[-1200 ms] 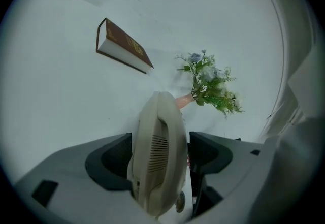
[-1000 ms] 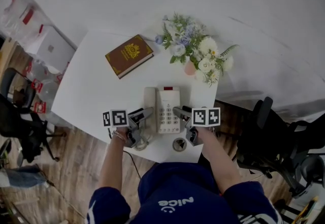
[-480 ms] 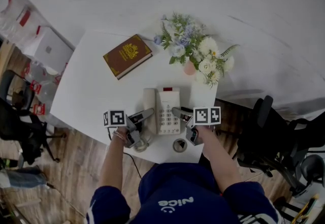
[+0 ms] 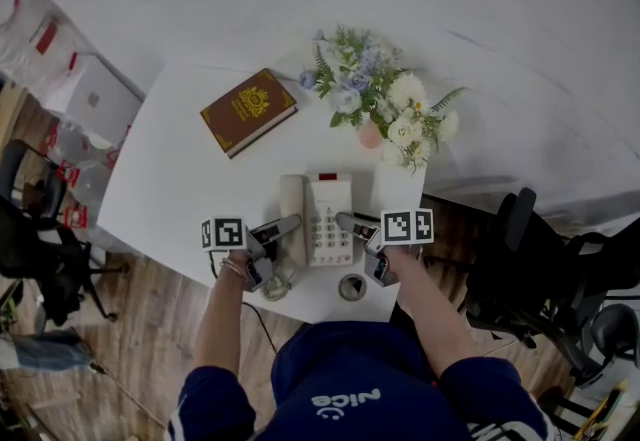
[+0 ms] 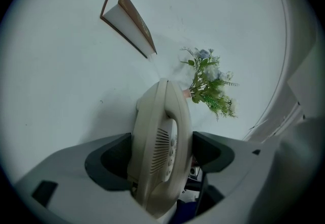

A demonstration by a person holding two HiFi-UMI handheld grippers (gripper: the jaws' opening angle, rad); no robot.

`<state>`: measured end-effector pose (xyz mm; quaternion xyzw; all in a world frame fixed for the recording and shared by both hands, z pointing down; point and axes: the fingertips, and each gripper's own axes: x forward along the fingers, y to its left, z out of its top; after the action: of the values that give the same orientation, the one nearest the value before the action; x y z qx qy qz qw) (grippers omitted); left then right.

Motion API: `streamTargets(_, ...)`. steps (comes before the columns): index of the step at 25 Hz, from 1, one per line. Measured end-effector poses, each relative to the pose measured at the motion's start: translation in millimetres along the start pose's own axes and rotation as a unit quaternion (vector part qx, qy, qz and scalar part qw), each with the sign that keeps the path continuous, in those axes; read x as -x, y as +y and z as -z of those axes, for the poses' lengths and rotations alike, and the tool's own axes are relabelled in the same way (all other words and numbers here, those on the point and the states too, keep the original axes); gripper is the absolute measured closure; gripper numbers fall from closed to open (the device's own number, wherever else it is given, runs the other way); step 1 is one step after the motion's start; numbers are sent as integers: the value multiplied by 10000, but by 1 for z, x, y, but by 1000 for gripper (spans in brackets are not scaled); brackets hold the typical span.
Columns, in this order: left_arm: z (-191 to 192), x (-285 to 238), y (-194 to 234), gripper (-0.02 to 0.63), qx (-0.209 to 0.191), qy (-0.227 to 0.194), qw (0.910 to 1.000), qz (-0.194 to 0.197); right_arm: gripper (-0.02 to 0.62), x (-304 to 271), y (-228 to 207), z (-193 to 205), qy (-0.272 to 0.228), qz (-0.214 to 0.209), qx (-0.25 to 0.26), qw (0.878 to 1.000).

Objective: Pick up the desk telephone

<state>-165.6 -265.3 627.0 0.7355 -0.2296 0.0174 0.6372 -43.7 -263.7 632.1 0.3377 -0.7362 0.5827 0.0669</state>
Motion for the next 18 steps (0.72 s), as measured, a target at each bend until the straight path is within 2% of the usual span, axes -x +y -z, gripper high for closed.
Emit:
streamTargets(6,-1,2,-3,227,-81,-188,9998,-12,368,0,1,1,-126,60,45,9999)
streamTargets(11,9,3,-8,227,-41,-106,9999,50,371,4,1,3,-235,78,135,9996)
streamTargets(16,16,9,-15,227,-216,-125,9997,73,371,10,7,13,-249,-28,91,9996)
streamTargets(18,23,13,-16,227,-196,-105,9997,-32,371,13,9,19,-253,-44,94,9996)
